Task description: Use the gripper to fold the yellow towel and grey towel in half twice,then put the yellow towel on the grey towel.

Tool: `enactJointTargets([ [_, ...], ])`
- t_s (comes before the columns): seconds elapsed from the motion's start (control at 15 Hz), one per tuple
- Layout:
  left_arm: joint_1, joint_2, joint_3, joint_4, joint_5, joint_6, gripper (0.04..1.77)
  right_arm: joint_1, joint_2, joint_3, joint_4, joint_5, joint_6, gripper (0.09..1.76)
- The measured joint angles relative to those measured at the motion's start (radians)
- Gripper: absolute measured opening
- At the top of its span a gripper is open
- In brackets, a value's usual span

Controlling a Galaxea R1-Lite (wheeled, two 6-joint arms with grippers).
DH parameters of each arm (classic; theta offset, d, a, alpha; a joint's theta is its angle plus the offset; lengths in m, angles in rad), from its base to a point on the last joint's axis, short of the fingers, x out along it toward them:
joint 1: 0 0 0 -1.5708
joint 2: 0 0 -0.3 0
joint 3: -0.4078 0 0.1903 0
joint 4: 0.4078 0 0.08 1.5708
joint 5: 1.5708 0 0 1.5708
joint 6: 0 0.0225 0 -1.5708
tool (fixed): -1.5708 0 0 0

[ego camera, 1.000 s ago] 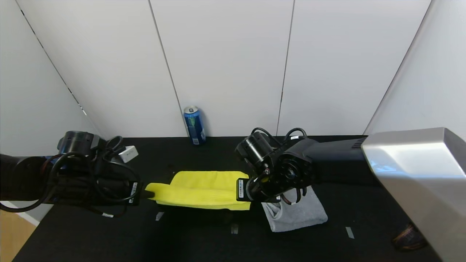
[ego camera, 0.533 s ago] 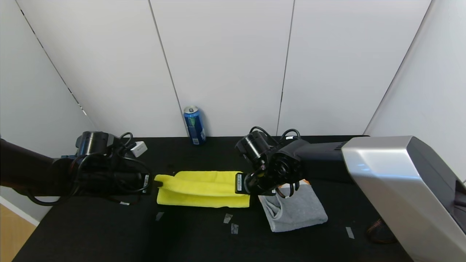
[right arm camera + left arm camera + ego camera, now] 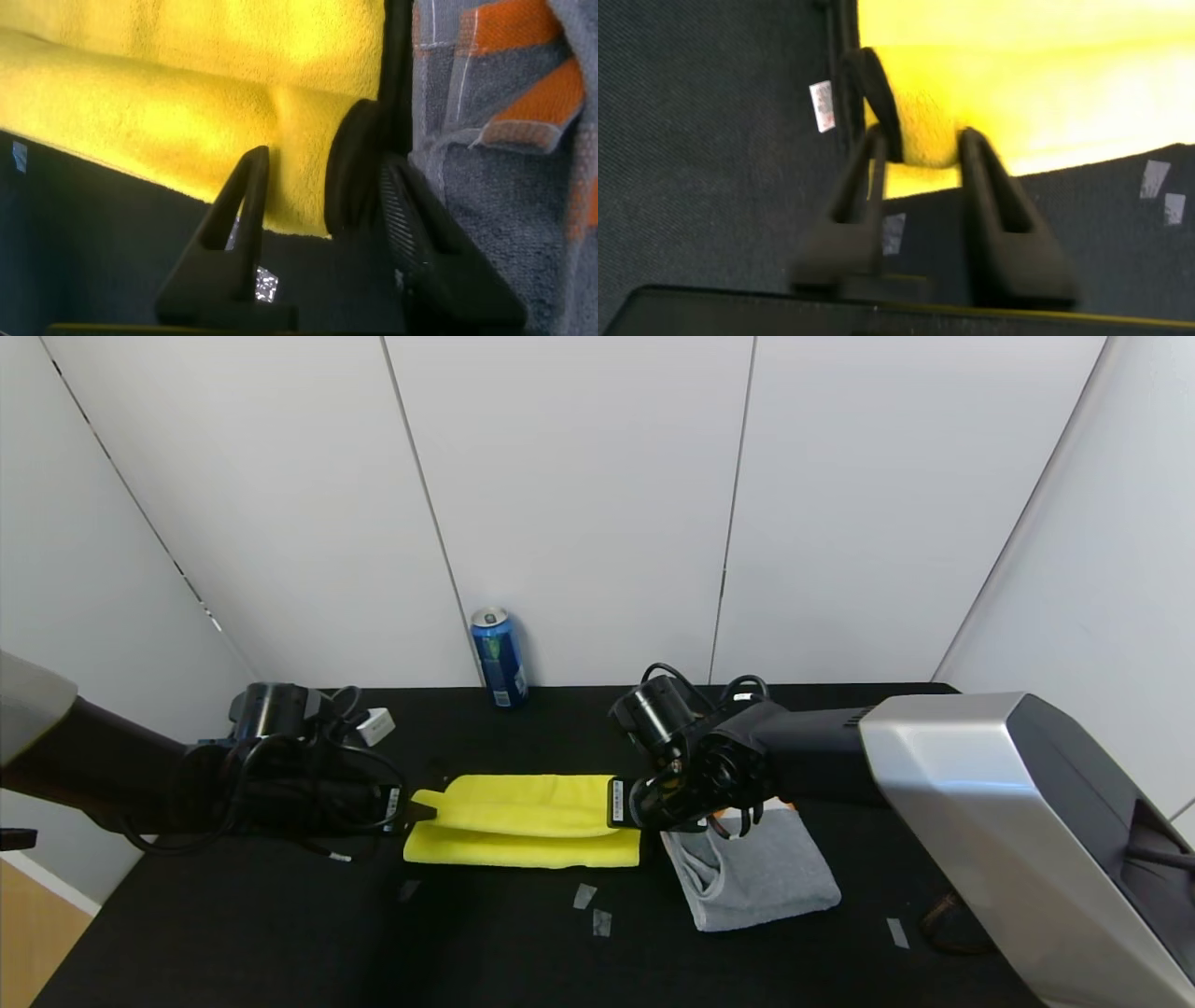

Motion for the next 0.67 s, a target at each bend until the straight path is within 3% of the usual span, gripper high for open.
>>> enactJointTargets([
  [0.27, 0.003, 0.004, -0.047, 0.001, 0.017, 0.001, 1.06, -0.017, -0.004, -0.005, -0.036, -0.004, -0.001, 1.23],
  [0.67, 0.005, -0.082, -0.072, 0.004, 0.028, -0.003, 1.41, -0.033, -0.084, -0.005, -0.041, -0.025, -0.001, 1.48],
])
